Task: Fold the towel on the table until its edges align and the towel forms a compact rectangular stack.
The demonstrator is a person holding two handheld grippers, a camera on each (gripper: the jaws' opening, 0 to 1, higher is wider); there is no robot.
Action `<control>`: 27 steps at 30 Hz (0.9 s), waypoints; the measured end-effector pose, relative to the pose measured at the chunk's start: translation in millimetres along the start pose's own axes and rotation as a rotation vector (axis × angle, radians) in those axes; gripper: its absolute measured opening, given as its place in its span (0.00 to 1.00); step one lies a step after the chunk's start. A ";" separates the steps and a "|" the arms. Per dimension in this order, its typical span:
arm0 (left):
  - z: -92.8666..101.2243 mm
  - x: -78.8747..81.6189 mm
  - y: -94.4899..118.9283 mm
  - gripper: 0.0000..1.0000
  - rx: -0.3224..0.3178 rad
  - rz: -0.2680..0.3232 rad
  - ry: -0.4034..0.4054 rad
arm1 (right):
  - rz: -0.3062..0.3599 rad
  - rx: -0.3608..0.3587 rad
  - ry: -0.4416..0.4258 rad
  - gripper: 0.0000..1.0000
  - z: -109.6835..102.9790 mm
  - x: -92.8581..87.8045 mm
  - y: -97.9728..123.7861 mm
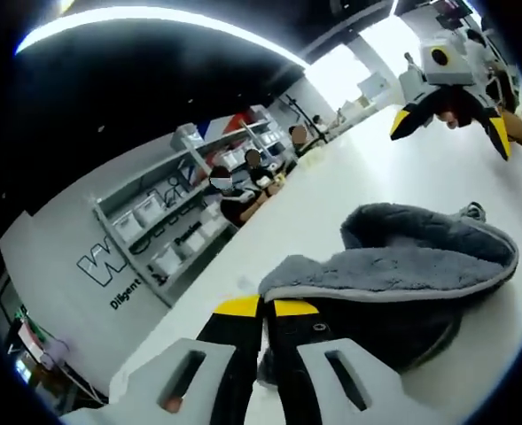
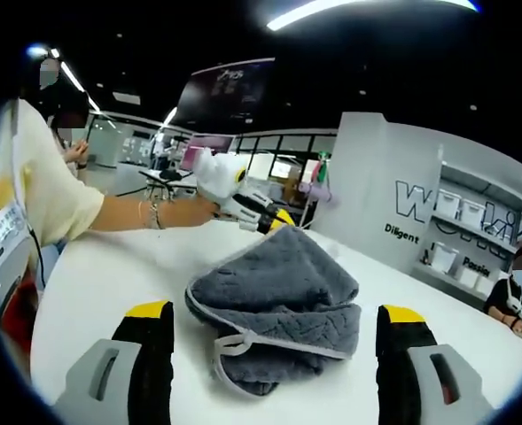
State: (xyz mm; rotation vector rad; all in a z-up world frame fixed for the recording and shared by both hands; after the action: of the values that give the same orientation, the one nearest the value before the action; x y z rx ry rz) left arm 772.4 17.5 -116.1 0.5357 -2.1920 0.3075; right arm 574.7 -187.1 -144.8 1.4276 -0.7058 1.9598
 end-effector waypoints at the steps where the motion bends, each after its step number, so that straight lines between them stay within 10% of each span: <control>1: -4.5 5.8 2.6 0.02 0.020 0.011 -0.011 | -0.001 0.000 0.002 0.97 -0.1 -0.1 0.1; 16: -59.6 82.0 58.9 0.02 0.209 0.129 -0.079 | -0.008 0.008 0.007 0.97 -1.9 -1.4 0.3; 27: -93.4 93.4 110.4 0.02 0.349 0.102 -0.150 | -0.019 0.013 0.008 0.97 -2.4 -4.5 1.4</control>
State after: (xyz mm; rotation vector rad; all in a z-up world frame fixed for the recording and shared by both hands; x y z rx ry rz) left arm 731.2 125.9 11.0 0.6545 -2.3276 0.7341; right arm 573.2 -187.1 -149.9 1.4281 -0.6746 1.9581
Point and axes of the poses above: the point that each gripper's makers call its tool centre point, and the gripper's own axes: y roughly backward along the fingers, z roughly to its right, x roughly out of its top, the point moved 7 cm from there along y, roughly backward along the fingers, and after that the axes turned 14 degrees about z, right-handed, at the moved point
